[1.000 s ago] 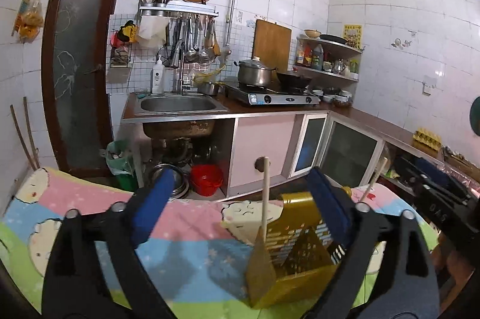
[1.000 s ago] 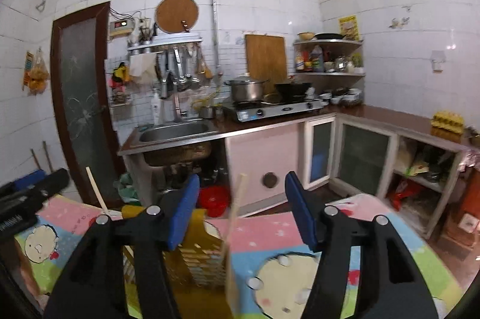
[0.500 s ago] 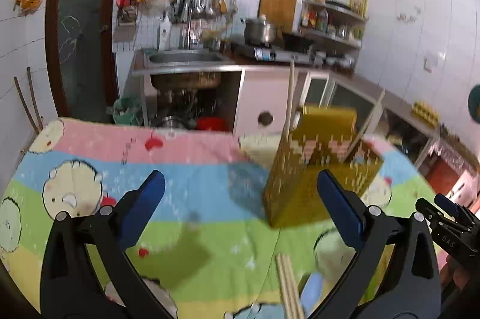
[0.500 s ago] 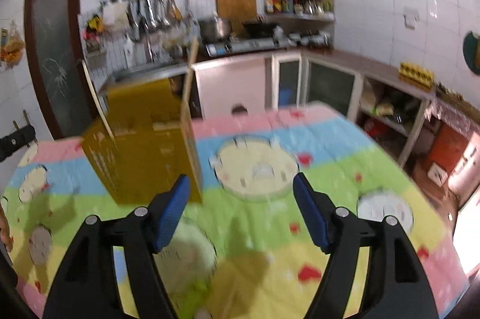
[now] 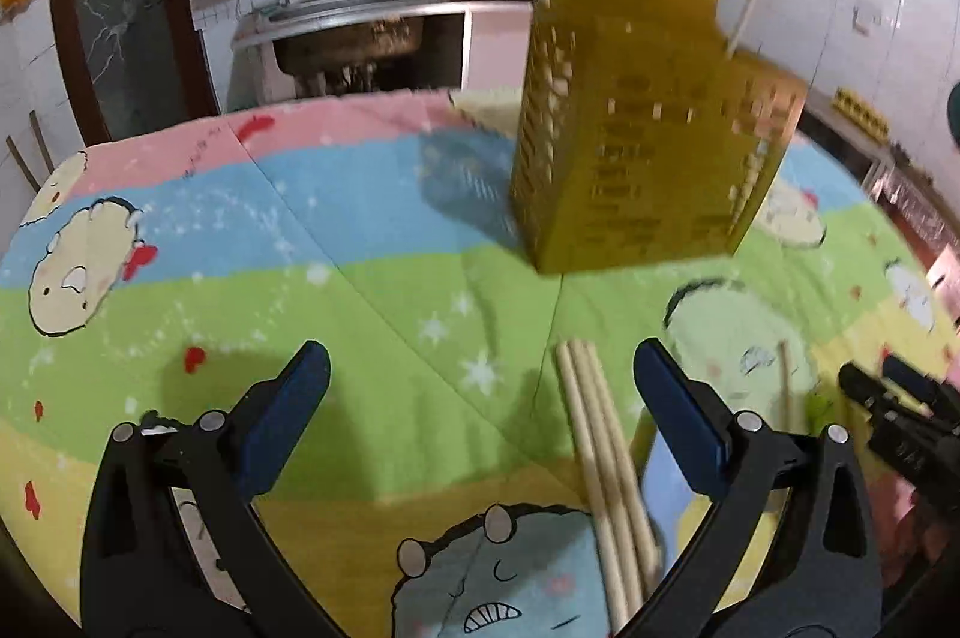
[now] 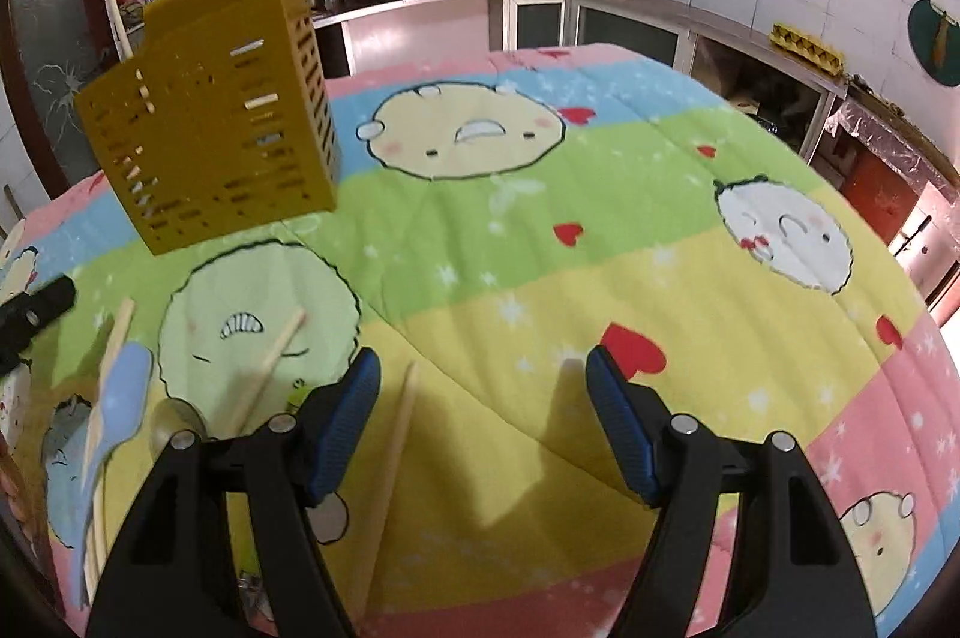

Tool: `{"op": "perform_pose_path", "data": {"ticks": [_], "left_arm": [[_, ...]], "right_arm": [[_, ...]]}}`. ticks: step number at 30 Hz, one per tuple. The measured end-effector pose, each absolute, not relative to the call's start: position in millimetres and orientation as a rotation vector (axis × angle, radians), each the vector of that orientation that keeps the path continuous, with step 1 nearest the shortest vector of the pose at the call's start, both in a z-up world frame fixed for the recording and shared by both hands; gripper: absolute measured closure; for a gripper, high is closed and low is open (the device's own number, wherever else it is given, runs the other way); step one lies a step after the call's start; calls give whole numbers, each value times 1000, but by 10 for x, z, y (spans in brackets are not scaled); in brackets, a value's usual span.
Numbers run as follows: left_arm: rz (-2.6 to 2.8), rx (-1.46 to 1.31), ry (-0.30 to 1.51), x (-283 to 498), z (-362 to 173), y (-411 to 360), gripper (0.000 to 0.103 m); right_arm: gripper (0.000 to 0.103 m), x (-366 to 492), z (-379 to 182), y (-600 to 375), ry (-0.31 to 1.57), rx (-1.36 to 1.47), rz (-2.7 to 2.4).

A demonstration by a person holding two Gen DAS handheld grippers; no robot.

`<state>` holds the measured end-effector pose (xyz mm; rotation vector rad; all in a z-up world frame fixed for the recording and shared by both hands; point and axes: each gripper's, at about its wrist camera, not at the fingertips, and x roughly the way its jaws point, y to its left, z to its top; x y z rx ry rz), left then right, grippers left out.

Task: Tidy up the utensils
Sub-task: 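Move both tools back down to the remaining chopsticks on the quilt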

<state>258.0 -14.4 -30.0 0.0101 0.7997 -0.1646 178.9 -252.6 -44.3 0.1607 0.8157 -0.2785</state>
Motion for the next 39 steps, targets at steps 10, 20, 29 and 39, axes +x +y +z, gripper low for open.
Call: {"op": "perform_pose_path", "data": {"ticks": [10,20,29,39], "left_arm": [[-135,-22,902,2668,-552,-72,5],[-119,3,914,2668,-584,-80,5],[-127,32,921,2647,-572,-162,13],[-177,56,936,2529,-530,-297,40]], "right_arm": [[32,1801,-492,-2525,819,164,-279],[31,1817,-515,-2495,822,161,-282],[32,1810,-501,-2410,843,121,-300],[61,1728,-484,-2325,871,140,-273]]}}
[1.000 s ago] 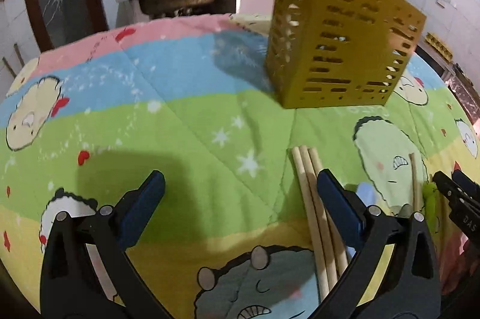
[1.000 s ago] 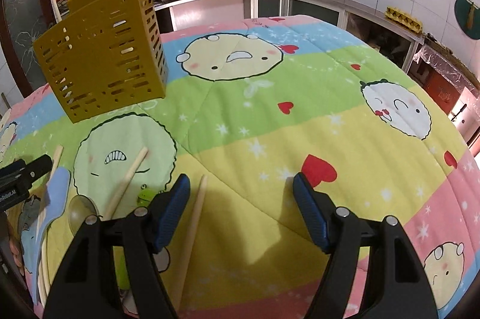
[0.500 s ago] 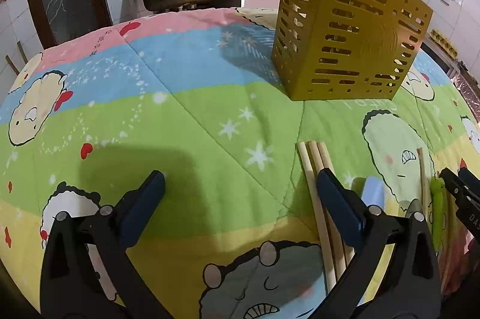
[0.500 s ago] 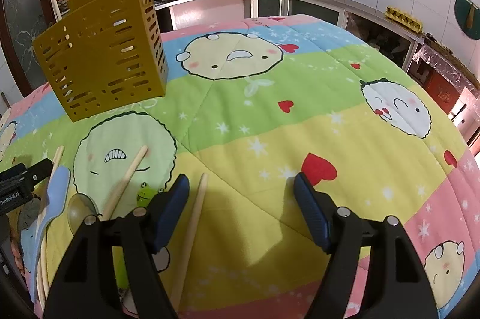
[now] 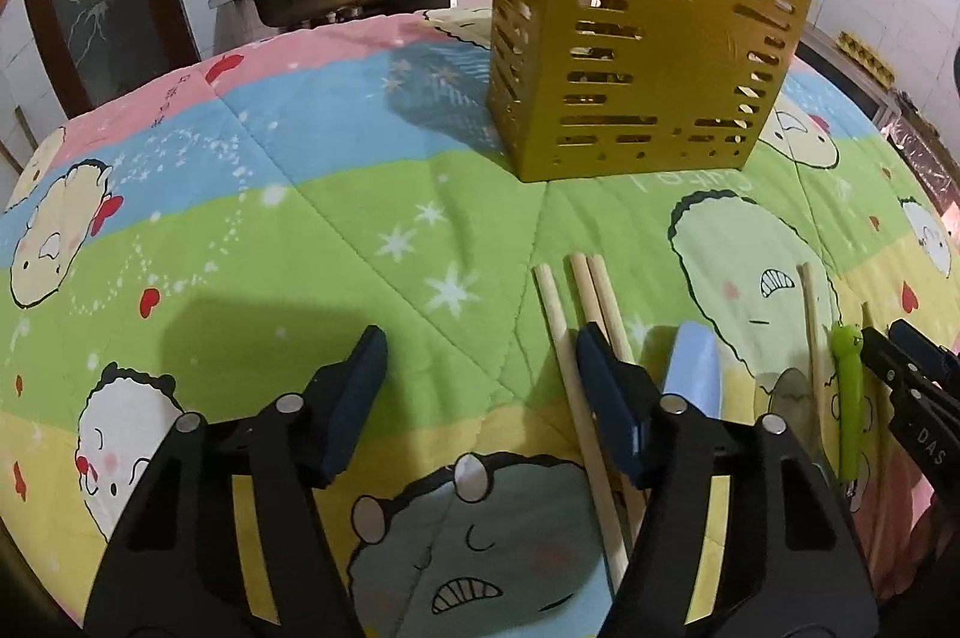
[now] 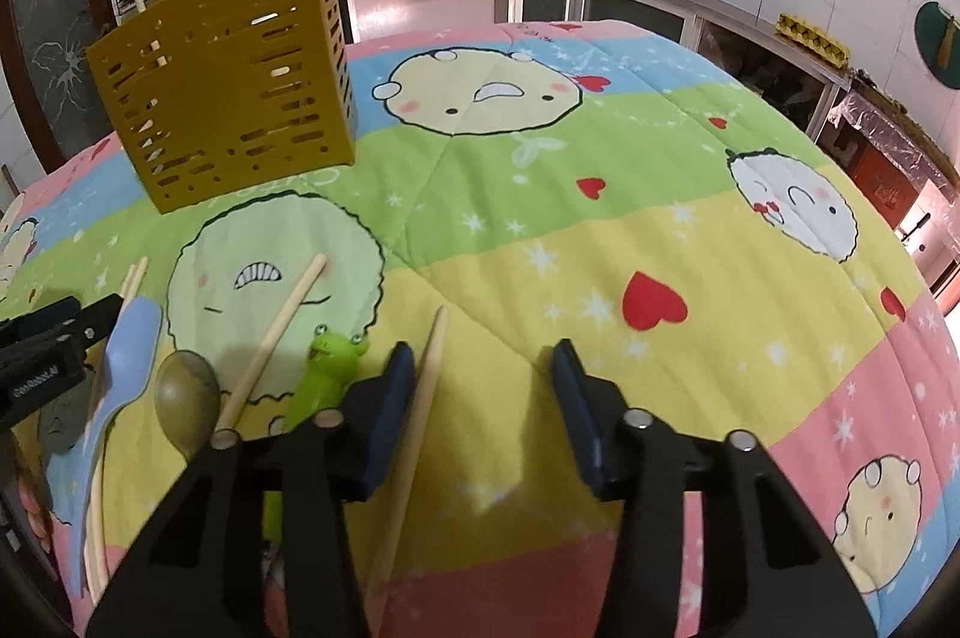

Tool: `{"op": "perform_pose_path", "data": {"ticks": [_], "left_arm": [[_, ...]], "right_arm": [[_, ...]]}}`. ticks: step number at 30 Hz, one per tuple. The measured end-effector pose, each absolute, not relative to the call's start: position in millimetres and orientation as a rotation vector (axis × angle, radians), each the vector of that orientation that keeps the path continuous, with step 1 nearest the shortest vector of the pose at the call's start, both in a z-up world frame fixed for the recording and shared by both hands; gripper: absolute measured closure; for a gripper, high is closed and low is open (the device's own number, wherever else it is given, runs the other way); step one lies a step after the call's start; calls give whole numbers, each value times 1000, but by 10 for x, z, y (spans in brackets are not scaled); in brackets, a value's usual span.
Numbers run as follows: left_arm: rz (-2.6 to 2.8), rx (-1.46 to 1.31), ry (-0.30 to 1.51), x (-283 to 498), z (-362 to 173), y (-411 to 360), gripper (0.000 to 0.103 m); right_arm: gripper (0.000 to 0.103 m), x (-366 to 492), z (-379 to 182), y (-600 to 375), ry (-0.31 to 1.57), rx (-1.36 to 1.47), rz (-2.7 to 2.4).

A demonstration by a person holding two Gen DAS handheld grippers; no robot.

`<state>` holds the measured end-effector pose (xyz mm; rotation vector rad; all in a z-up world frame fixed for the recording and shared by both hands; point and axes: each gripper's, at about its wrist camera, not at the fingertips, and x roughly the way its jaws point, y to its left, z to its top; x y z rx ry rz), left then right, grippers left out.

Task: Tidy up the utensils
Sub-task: 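Move both tools back down to the remaining chopsticks on the quilt, then close the left tool on a chopstick while the right tool grasps another, then lift both chopsticks and carry them above the yellow caddy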

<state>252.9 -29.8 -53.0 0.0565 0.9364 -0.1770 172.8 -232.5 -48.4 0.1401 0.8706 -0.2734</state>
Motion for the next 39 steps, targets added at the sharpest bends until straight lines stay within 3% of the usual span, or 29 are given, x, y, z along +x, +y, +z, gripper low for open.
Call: {"op": "perform_pose_path", "data": {"ticks": [4,7,9,14,21,28,39], "left_arm": [[-181,43,957,2608,-516,-329,46],[-184,31,974,2692,-503,-361,55],[-194,23,984,2745,-496,-399,68],[-183,7,993,2786,-496,-463,77],[-175,-10,982,2814,-494,-431,96],[-204,-39,926,2704,-380,-377,97],[-213,-39,685,2376,325,-306,98]], "right_arm": [[71,1801,-484,-2334,883,158,-268],[78,1864,-483,-2365,890,178,-264],[82,1900,-479,-2363,895,178,-263],[94,1963,-478,-2351,903,188,-255],[97,2040,-441,-2351,897,212,-236],[98,1981,-242,-2327,835,216,-206],[98,1835,389,-2423,658,226,-175]]}}
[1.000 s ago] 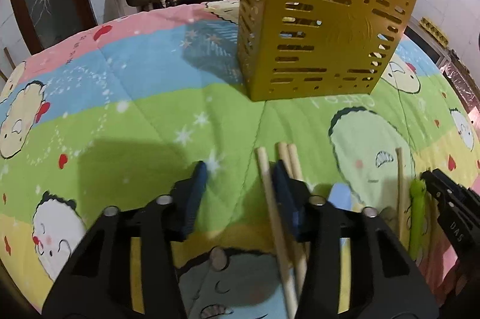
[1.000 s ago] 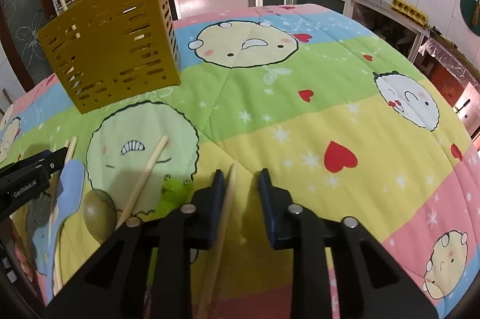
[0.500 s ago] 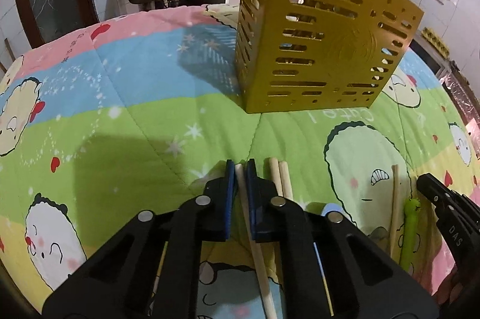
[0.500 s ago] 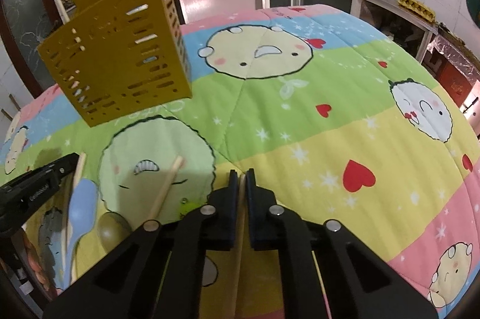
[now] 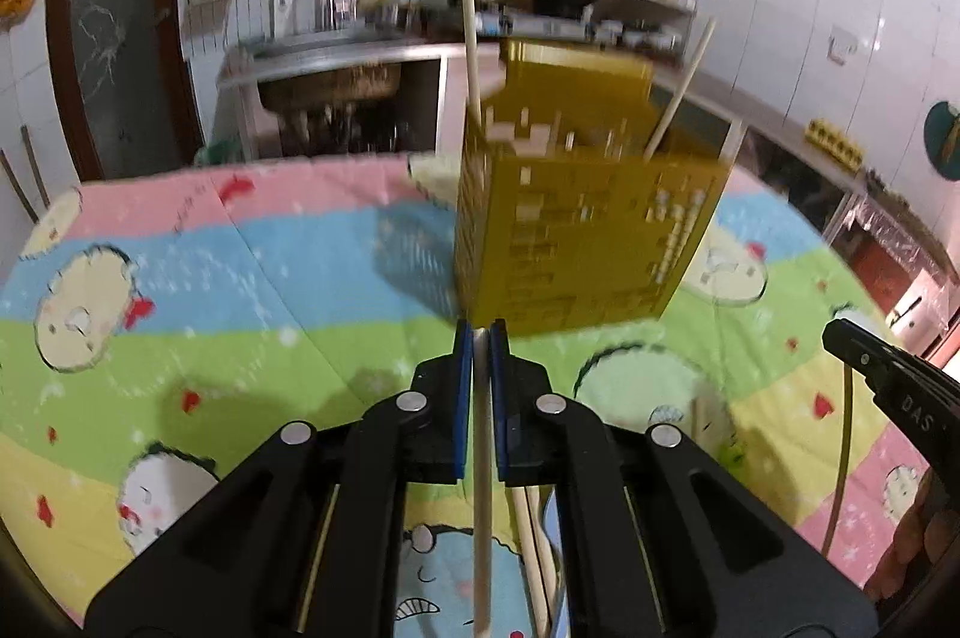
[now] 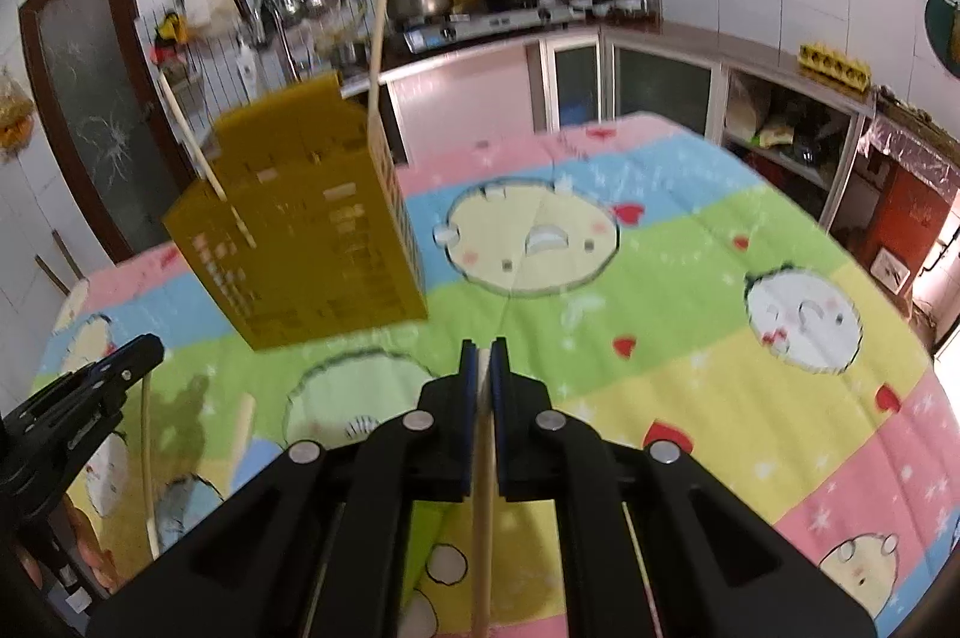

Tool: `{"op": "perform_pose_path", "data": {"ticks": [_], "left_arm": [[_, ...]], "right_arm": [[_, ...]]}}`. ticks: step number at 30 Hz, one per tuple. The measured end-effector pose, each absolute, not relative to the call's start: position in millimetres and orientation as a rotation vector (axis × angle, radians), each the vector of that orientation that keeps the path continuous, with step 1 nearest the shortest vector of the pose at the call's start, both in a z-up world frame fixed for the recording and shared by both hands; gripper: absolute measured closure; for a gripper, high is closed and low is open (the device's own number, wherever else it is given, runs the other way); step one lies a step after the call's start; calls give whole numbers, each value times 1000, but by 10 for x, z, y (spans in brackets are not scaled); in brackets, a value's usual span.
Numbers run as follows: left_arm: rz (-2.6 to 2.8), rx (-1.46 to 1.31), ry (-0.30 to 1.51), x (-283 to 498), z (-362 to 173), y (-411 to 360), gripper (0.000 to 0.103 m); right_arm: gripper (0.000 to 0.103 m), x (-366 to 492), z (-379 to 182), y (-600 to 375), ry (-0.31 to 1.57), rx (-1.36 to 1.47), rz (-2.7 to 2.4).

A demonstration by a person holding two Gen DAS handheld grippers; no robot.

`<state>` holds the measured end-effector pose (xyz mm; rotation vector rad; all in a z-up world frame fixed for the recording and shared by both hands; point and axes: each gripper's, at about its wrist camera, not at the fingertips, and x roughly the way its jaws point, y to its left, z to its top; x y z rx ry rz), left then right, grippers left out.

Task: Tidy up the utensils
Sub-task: 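Lift both chopsticks and carry them above the yellow caddy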

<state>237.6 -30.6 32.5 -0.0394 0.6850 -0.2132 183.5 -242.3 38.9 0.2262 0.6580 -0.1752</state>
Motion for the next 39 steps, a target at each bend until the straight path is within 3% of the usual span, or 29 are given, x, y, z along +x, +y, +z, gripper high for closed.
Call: {"op": "perform_pose_path", "data": {"ticks": [19,39], "left_arm": [[-146,-93,310,1845,1045,31,99],[-161,-98,251,1865,1147,56,99]], "right_arm": [[98,1433,1087,-2214,276,100,-144],[98,1544,1191,-2237,211,84,-141]]}}
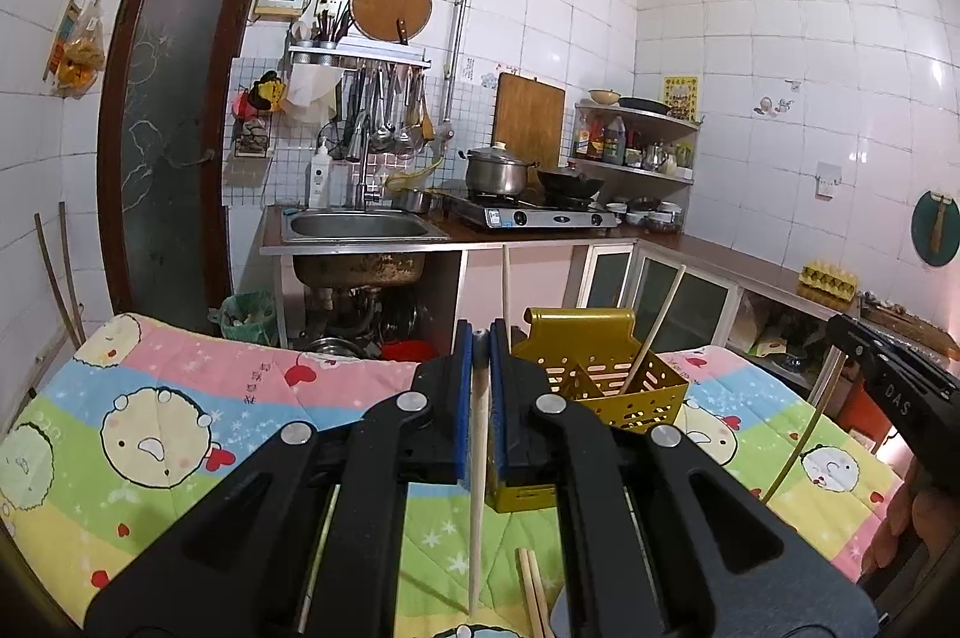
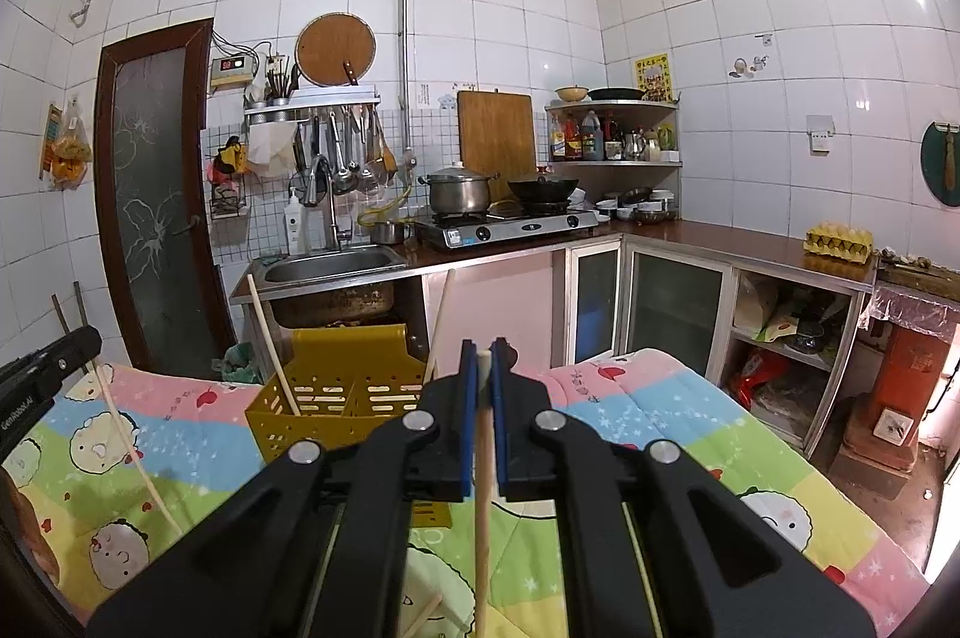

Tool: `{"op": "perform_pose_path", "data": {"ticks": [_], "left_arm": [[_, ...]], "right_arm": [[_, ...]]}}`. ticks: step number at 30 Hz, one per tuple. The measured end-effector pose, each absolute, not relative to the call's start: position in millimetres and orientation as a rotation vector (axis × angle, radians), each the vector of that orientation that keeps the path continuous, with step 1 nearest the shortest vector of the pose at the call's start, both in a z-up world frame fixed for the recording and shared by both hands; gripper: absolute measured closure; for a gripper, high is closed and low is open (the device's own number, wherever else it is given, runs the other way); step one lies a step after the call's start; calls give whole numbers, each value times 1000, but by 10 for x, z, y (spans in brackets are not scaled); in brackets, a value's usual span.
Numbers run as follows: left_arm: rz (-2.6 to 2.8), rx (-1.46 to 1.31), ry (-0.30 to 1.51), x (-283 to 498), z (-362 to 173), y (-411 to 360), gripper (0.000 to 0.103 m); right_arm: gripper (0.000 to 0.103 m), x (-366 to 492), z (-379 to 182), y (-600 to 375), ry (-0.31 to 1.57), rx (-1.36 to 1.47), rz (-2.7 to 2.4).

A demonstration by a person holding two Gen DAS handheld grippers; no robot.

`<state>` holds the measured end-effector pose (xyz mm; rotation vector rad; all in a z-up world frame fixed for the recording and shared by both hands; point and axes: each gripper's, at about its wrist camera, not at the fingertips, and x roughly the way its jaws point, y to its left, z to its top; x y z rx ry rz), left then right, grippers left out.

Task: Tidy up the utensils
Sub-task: 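Lift both chopsticks and carry them above the yellow caddy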

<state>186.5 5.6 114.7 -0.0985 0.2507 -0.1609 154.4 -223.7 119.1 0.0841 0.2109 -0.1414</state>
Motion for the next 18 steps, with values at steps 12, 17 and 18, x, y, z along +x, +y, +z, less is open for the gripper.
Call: {"op": "perform_pose_path", "data": {"ticks": [12,17,18], "left_arm": [[-182,-96,214,1894,1309,9,99],[-205,-88,172,1978,1596,-88,99],[-207,-87,159,1992,1659,-111,99]], "right_arm": [[98,1661,1292,-2269,191,88,-124],[98,1756,1558,-2256,146,96,-108],[98,1774,1621,-2246,133,93,-105]]}}
